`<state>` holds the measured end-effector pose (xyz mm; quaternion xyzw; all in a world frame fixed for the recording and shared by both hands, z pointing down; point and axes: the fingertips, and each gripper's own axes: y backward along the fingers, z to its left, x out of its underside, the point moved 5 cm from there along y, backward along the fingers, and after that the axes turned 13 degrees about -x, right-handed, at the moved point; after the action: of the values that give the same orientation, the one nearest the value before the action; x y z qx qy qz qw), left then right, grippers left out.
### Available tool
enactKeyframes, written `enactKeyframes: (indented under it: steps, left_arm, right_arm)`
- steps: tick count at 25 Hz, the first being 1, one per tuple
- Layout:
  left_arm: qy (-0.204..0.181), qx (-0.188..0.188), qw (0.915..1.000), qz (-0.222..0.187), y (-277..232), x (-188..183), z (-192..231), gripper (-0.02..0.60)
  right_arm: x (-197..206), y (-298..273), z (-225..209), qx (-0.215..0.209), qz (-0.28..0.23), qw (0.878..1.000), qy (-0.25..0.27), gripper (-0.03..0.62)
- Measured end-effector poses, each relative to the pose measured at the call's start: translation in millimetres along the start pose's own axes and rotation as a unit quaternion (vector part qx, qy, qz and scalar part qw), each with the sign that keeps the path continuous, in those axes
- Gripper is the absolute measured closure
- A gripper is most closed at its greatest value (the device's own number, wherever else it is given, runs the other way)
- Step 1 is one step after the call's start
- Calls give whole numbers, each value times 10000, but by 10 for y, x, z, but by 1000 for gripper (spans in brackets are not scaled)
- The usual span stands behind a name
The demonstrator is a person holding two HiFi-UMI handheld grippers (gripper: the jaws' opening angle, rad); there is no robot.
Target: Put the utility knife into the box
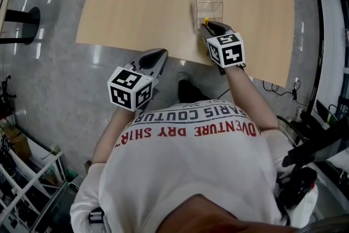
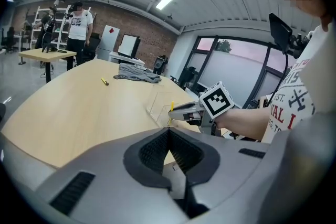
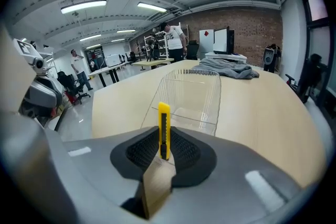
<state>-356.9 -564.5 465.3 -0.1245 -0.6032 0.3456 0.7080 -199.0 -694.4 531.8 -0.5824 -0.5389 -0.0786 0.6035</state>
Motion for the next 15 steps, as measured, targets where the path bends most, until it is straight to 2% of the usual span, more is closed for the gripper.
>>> enactKeyframes:
  steps: [4, 15]
  left_arm:
    - [-9, -34, 10000, -27, 250, -45, -14, 580]
    - [57, -96, 9999, 4, 294, 145, -204, 580]
  right_arm:
    - [-70, 110, 174, 1, -15, 10000, -39, 533]
    - [187, 238, 99, -13, -42, 9998, -203, 531]
